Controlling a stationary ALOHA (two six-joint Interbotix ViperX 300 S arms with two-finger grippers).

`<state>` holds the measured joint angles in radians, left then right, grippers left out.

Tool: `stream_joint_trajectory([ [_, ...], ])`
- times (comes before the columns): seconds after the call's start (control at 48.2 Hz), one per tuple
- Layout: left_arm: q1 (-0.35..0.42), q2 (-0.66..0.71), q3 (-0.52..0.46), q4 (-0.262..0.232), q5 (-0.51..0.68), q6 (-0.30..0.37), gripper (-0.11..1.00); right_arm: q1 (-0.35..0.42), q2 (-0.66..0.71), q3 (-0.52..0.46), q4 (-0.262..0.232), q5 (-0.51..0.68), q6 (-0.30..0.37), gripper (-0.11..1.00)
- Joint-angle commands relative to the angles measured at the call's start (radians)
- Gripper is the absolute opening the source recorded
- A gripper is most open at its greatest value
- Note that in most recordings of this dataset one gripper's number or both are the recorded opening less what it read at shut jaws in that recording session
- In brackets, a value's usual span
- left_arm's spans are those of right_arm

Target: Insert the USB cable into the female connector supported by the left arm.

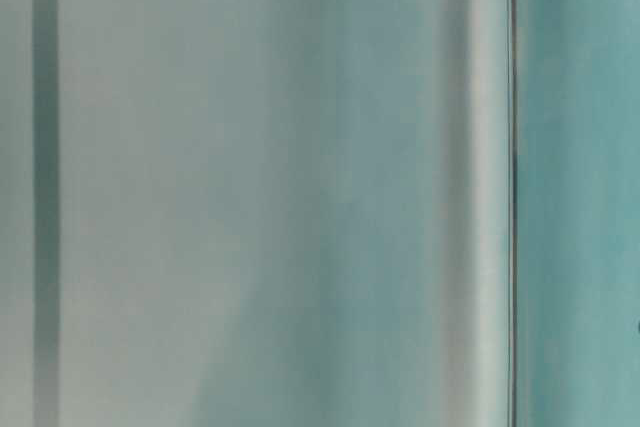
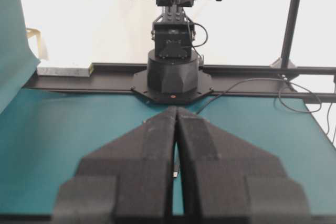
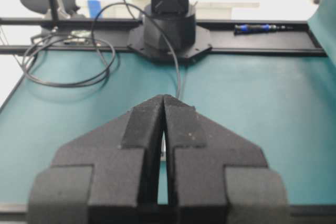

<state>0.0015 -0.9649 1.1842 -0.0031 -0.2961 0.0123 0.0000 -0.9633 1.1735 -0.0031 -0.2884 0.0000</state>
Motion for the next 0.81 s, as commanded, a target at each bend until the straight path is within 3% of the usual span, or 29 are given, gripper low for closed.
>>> stream_joint_trajectory([
  [0.0, -0.011, 0.018, -0.043, -0.009, 0.026, -0.009, 0.01, 0.008, 0.005, -0.003, -0.003, -0.009, 0.005, 0.00],
  [0.249, -0.008, 0.135, -0.107, -0.017, 0.236, -0.017, 0.00, 0.011, 0.095, -0.017, -0.005, 0.132, 0.106, 0.00],
  [0.352, -0.005, 0.192, -0.115, -0.021, 0.272, -0.020, 0.00, 0.009, 0.130, -0.012, -0.005, 0.129, 0.144, 0.00],
  [0.56, -0.005, 0.264, -0.026, -0.044, 0.126, -0.046, 0.00, -0.005, 0.158, 0.067, -0.005, 0.029, 0.186, 0.00],
  [0.788, -0.023, 0.376, 0.137, -0.038, -0.118, -0.164, 0.00, -0.005, 0.262, 0.133, -0.005, -0.060, 0.235, 0.00],
])
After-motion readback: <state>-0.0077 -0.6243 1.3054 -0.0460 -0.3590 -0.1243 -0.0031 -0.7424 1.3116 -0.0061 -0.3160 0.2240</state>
